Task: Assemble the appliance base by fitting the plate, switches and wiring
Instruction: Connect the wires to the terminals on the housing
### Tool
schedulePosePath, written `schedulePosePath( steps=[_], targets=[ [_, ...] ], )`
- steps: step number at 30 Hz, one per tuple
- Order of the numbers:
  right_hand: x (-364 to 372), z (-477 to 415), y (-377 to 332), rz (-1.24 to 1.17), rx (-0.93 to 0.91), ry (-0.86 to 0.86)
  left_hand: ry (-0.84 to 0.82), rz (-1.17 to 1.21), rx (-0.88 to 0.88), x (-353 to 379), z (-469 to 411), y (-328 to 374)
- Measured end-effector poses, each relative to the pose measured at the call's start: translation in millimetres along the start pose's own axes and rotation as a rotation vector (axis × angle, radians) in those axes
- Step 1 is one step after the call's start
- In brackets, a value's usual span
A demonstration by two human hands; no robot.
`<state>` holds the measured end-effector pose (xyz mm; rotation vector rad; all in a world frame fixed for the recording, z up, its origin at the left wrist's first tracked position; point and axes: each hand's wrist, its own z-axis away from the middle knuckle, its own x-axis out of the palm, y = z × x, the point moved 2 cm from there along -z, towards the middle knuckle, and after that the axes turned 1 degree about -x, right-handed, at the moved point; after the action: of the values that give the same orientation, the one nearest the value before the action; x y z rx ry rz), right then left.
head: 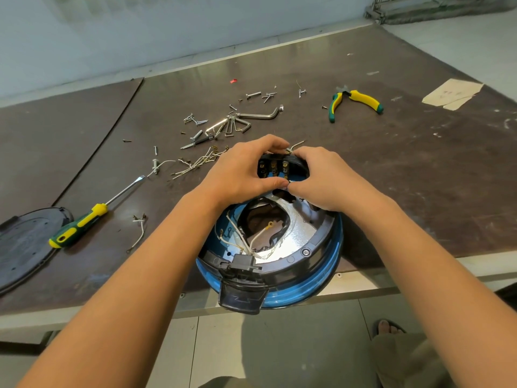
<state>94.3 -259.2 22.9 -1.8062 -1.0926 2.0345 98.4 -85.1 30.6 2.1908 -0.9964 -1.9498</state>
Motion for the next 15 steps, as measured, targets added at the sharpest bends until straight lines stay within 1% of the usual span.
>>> schedulePosePath(
  steps=[4,8,15],
  targets=[
    [-1,-2,5,-0.091,-0.021,-0.056,0.0,-0.022,0.018,0,0,1],
    [-1,-5,10,-0.187,-0.016,-0.065,-0.002,-0.024,0.013,0,0,1],
    [0,-8,13,-0.181,-0.028,-0.011,-0.021,-0.097,0.045,-1,-1,4]
  ],
)
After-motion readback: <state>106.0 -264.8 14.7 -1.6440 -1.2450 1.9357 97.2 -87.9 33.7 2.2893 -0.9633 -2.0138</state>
